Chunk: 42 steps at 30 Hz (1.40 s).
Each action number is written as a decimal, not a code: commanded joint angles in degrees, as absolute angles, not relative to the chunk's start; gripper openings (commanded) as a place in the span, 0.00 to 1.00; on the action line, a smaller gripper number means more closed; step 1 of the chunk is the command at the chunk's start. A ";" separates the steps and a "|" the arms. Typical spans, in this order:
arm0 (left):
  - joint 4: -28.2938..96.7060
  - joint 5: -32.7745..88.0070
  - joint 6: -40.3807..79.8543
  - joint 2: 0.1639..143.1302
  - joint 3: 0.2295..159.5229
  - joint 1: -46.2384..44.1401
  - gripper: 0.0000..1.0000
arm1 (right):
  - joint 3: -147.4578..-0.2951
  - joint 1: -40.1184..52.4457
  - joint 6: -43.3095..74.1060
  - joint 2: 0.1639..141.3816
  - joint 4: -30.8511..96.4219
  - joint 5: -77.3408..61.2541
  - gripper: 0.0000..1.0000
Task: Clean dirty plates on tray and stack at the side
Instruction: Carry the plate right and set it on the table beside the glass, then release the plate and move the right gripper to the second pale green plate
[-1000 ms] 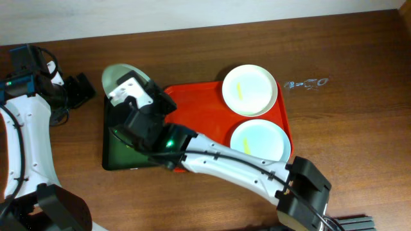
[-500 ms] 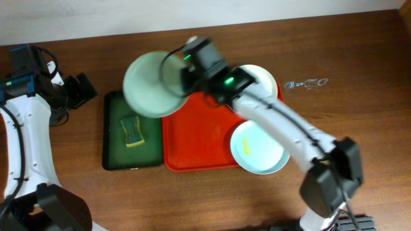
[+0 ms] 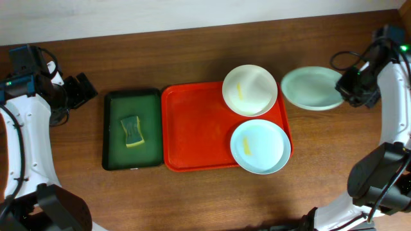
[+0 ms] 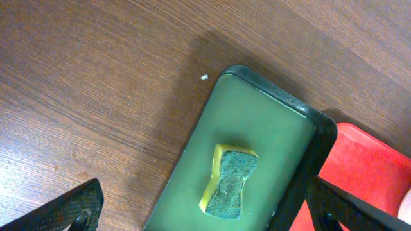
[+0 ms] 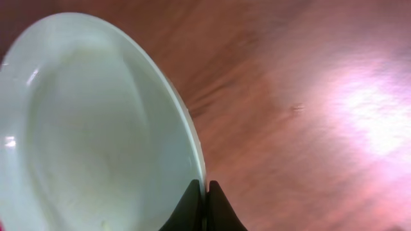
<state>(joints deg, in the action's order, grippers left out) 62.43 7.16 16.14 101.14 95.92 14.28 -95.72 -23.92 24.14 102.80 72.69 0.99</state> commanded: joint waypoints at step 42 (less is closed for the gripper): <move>62.46 7.90 16.73 100.90 96.84 14.41 0.99 | -63.37 -7.77 9.43 101.51 67.31 -10.50 0.49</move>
<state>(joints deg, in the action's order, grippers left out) 62.52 7.16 16.14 101.14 95.96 14.28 -64.93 -8.14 9.06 101.86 68.82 -5.28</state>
